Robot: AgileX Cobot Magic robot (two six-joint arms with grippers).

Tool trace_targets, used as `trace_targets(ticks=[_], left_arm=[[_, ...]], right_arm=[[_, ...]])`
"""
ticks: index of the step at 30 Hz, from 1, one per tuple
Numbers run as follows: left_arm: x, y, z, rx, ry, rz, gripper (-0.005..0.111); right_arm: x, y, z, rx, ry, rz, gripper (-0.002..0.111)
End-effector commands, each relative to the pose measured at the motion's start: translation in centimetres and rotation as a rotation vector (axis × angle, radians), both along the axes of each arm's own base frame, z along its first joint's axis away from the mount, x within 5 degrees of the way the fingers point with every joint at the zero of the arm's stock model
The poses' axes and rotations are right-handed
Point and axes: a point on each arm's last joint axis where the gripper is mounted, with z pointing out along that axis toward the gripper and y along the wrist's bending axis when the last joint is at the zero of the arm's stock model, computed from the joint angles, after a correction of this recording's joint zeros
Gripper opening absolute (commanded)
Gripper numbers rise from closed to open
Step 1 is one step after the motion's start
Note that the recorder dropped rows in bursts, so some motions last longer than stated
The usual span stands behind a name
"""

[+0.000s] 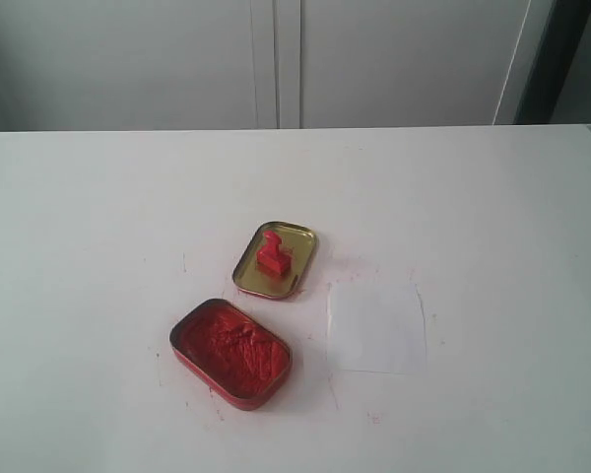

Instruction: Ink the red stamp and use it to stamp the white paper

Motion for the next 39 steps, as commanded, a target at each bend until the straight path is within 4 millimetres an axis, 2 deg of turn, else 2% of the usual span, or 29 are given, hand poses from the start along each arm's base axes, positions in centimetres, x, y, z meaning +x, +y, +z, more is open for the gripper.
trace_targets(ticks=[1,16,28,39], left_arm=[[0.0,-0.1,-0.2,-0.006,0.003,-0.008,0.000],[0.0,-0.1,-0.2,-0.006,0.003,-0.008,0.000],[0.0,-0.1,-0.2,-0.006,0.003,-0.008,0.000],[0.0,-0.1,-0.2,-0.006,0.003,-0.008,0.000]], right_arm=[[0.0,0.0,-0.2,-0.005,0.000,0.007,0.000],[0.0,0.0,0.0,-0.004,-0.022,0.006,0.000],[0.3,-0.1,2.9,0.002,-0.348,-0.006,0.000],[0.2,-0.1,3.3,0.003,-0.385,-0.008,0.000]])
